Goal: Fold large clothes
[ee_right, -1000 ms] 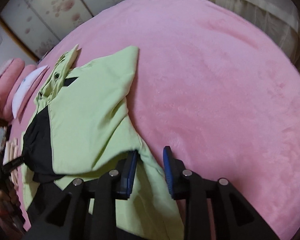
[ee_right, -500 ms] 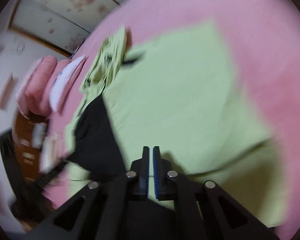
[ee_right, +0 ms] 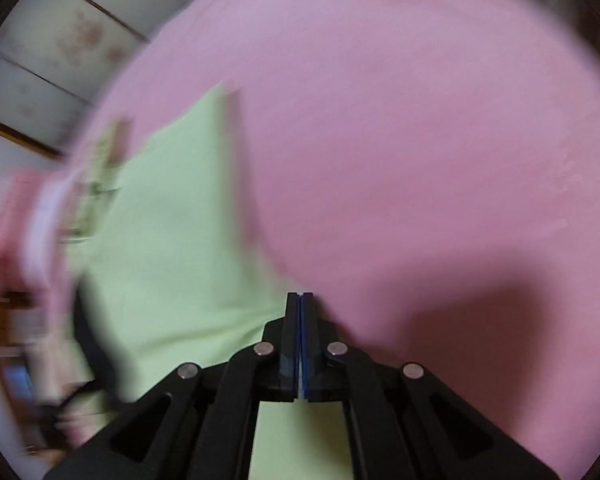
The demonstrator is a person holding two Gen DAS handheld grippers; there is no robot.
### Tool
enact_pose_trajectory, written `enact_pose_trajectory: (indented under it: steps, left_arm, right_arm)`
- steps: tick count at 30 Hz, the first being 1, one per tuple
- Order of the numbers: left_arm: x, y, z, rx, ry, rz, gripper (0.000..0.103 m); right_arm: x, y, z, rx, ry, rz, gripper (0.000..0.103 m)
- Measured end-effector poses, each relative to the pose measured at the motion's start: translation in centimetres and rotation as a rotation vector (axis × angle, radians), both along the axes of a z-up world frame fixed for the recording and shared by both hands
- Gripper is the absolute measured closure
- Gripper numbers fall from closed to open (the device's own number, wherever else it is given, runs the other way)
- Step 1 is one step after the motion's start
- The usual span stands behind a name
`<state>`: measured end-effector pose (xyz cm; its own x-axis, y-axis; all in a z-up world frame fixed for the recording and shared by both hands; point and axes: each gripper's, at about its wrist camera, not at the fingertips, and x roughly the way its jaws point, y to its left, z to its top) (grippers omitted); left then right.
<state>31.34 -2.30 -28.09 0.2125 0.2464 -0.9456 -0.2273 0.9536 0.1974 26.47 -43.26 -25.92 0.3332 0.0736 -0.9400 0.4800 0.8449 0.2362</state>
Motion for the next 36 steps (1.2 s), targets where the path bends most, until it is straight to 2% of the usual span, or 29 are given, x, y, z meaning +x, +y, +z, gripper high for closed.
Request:
enact_pose_trajectory:
  steps: [1,2,4,6,7,8,10,12,14,18,21,23,24,25,26,28,31,32,34,35,36]
  left_arm:
    - [0.1,-0.4,0.1,0.015,0.004,-0.009,0.091]
    - [0.2,-1.2,0.5,0.036,0.011,-0.01,0.091]
    - [-0.4,-2.2,1.7,0.001,-0.019,-0.01,0.09]
    - [-0.7,-3.8,3.0,-0.111,-0.069,-0.038,0.084]
    - [-0.7,-4.8,3.4,-0.172,-0.08,-0.058,0.082]
    - [-0.4,-5.9,3.6,-0.234,-0.083,-0.078,0.082]
    - [0.6,-7.9,3.3,-0.285,-0.079,-0.098,0.082]
    - [1.9,-9.3,2.7,-0.26,-0.06,-0.116,0.082]
    - [3.0,-9.9,2.1,-0.234,-0.047,-0.127,0.082]
    - [5.0,-8.7,1.6,-0.201,-0.061,-0.09,0.082]
    - [6.2,-6.2,1.6,-0.053,-0.08,-0.02,0.082]
    - [6.6,-3.6,1.5,-0.014,-0.097,0.054,0.082]
    - [6.7,-2.6,1.3,-0.045,-0.102,0.071,0.083]
    - [6.8,-1.6,1.1,-0.109,-0.111,0.084,0.085]
    - [6.9,-1.2,1.1,-0.128,-0.113,0.09,0.089]
    - [7.0,-1.1,0.9,-0.132,-0.11,0.08,0.09]
    - [7.1,-0.9,0.8,-0.071,-0.096,0.009,0.09]
    - [7.2,-1.3,1.0,-0.058,-0.084,-0.027,0.09]
    - [7.3,-2.2,2.3,-0.078,-0.058,-0.063,0.09]
    - [7.6,-2.0,3.0,-0.112,-0.037,-0.071,0.088]
    - [8.0,-1.8,3.7,-0.144,-0.029,-0.072,0.08]
  right_arm:
    - [-0.1,-0.2,0.5,-0.116,0.023,0.016,0.103]
    - [-0.3,-0.4,1.1,-0.121,-0.008,0.019,0.103]
    - [-0.5,-0.1,2.8,-0.056,-0.123,0.005,0.103]
    - [0.0,1.4,4.0,0.058,-0.246,0.048,0.103]
    - [0.9,3.3,4.2,0.148,-0.295,0.113,0.103]
    - [1.7,4.7,3.8,0.222,-0.303,0.172,0.103]
    - [3.8,9.0,1.9,0.396,-0.265,0.307,0.103]
    - [5.4,12.3,0.1,0.482,-0.222,0.383,0.103]
    - [7.0,14.7,-1.9,0.52,-0.161,0.439,0.103]
    - [10.2,15.4,-3.2,0.435,-0.144,0.46,0.103]
    - [12.7,11.4,-3.1,0.352,-0.177,0.385,0.103]
    - [13.6,7.3,-3.2,0.315,-0.206,0.301,0.103]
    - [13.6,5.3,-3.1,0.302,-0.215,0.26,0.103]
    - [14.3,4.6,-3.3,0.279,-0.214,0.239,0.103]
    - [14.3,3.1,-2.8,0.225,-0.219,0.225,0.103]
    - [14.3,1.1,-2.3,0.085,-0.221,0.208,0.103]
    - [14.9,0.6,-2.4,0.09,-0.18,0.188,0.103]
    - [15.2,1.0,-2.0,0.059,-0.163,0.207,0.103]
    - [15.7,1.3,-1.1,0.019,-0.132,0.231,0.103]
    - [16.2,1.4,-0.7,0.049,-0.112,0.223,0.101]
    - [16.9,1.1,-0.3,0.135,-0.108,0.198,0.098]
